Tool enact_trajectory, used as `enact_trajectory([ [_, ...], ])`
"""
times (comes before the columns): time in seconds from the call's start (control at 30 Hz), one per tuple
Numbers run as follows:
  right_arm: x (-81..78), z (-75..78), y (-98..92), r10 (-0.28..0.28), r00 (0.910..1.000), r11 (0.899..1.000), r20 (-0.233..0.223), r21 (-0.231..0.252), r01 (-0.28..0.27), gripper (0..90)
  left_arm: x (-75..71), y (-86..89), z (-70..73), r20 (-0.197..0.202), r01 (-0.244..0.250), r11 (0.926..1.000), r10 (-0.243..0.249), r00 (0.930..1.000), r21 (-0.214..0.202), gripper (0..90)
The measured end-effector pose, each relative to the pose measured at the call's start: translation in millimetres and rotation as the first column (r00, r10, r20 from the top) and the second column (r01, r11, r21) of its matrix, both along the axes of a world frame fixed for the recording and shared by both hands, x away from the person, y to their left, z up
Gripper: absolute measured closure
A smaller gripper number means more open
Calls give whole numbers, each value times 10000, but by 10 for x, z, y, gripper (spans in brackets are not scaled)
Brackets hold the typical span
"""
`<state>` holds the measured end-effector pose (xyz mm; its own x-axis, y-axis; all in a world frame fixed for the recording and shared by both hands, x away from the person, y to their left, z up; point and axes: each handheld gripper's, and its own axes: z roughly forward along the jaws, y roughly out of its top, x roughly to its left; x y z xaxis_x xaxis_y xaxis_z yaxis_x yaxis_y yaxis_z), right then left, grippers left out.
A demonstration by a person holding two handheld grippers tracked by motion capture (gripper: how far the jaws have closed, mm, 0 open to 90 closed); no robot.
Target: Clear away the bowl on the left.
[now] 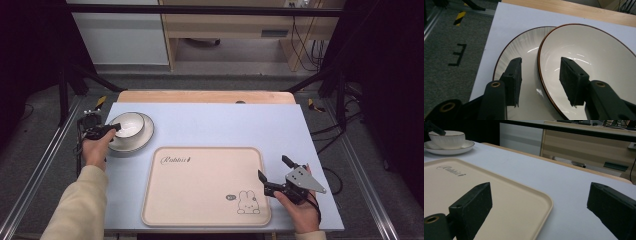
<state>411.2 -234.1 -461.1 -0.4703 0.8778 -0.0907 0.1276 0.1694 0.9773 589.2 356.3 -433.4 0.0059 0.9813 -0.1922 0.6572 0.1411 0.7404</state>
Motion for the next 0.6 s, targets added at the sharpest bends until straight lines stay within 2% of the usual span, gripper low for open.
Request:
enact_trajectory([
  [0.23,12,-11,0,66,9999,10000,-79,27,-66,60,52,12,-55,-192,-248,9997,247,9995,-34,639],
  [0.43,25,-26,4,123,9998,9999,-182,46,-122,60,82,31,-85,-223,-162,9992,154,9996,-376,804],
  [0.6,25,-31,2,124,9996,9999,-245,32,-123,61,83,17,-74,-313,-223,9994,215,9993,-265,822],
])
